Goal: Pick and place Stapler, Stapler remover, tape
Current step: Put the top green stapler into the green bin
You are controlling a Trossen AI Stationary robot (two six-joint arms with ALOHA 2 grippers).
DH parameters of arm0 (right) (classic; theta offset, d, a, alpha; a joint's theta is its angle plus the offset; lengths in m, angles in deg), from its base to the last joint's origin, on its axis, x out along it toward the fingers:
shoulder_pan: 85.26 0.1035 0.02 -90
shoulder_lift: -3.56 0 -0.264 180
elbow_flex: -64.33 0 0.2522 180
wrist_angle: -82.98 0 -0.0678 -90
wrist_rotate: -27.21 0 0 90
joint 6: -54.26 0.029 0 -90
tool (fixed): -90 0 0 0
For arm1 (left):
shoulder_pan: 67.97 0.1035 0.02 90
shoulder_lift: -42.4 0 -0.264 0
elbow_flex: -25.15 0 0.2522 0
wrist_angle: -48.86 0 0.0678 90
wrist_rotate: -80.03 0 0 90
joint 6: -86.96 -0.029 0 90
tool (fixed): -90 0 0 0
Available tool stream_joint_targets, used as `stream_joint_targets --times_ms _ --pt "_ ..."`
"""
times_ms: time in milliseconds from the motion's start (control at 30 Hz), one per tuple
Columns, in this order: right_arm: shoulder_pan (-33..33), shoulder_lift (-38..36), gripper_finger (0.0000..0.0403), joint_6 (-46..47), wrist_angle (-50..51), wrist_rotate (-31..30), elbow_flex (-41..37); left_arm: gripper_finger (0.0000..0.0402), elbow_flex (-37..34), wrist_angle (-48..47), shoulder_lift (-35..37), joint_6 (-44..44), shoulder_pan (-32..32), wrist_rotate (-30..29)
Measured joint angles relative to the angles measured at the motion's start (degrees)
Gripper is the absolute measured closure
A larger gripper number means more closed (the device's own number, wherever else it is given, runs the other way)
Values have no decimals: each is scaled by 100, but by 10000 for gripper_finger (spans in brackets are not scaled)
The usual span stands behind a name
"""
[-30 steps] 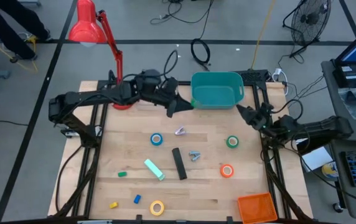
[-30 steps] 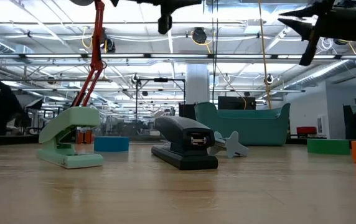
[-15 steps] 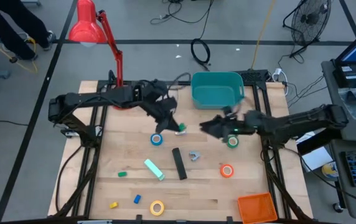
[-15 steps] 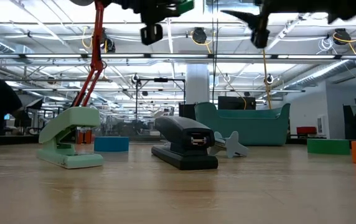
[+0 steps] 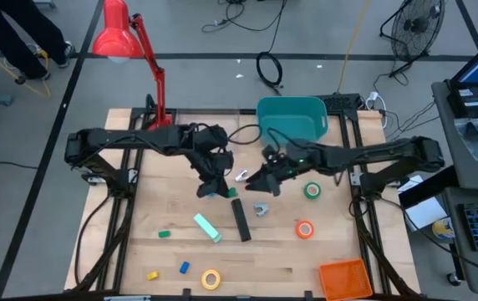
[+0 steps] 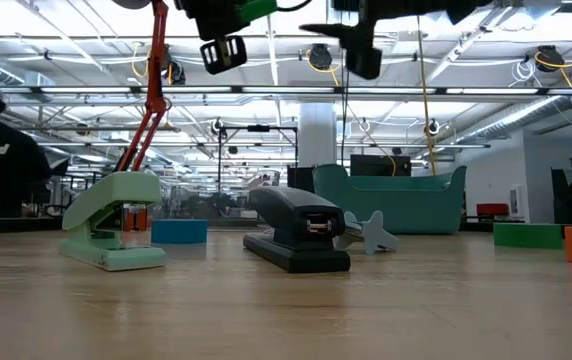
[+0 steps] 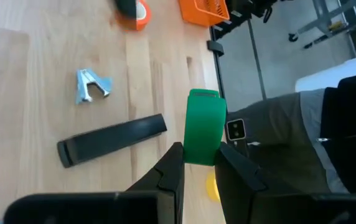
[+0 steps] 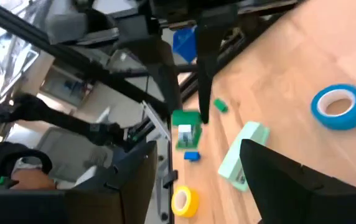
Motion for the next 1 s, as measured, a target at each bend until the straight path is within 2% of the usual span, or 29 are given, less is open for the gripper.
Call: stream_joint_targets --times_ms 267,600,1000 --pt "90 489 179 -57 -99 241 247 334 -4 -60 -97 36 -8 -108" --pt "144 490 179 -210 -238 -45 246 334 4 253 -220 112 -98 -74" --pt "144 490 179 -238 -152 -45 239 334 -4 594 -347 275 -96 62"
